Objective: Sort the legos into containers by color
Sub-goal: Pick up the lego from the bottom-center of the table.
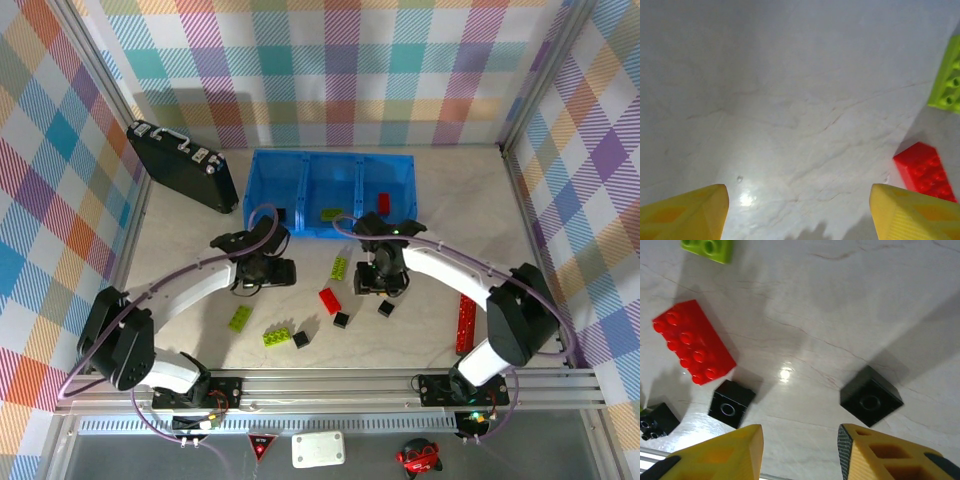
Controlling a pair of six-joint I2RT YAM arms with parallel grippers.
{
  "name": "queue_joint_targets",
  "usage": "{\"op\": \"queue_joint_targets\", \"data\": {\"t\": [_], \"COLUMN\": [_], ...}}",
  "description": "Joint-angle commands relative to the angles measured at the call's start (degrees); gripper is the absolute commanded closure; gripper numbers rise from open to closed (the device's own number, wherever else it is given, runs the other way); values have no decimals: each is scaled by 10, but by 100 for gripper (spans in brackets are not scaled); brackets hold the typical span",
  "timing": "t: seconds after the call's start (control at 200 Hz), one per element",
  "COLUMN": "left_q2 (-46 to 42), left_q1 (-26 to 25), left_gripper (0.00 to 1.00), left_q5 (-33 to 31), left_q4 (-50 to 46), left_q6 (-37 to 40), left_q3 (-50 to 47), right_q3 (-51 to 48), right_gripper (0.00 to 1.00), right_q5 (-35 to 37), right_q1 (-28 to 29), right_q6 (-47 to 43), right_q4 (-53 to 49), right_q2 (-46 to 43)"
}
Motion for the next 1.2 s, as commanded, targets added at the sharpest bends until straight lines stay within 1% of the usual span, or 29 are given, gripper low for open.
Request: {"op": "queue_joint_targets", "data": {"t": [0.0,0.185,0.465,0.715,0.835,1.03,1.195], "left_q2": [-45,-102,-165,-202,-221,-241,-247], "left_q1": [-1,2,6,5,5,5,5], "left_gripper": [26,25,25,25,25,24,24], "left_q5": [-14,-31,-30,-28,-27,-35,-36], "left_q4": [-4,-29,-65,-81,-85,-91,-95], "left_q6": [-33,-56,-70,-79,-83,-87,-91], "left_q3": [-33,-75,-92,-99,-100,-106,-114], "right_q3": [40,95,165,212,226,241,250], "right_gripper": [55,56,57,58,56,55,55], "right_q5": [-8,-7,-2,3,7,0,0], "right_q1": [22,55,87,96,98,104,108], "right_q6": [-8,-14,-23,-38,-44,-47,-50], "right_q4": [-3,-12,-30,-49,-57,-55,-57], "right_q2": [33,92,169,233,257,287,306]}}
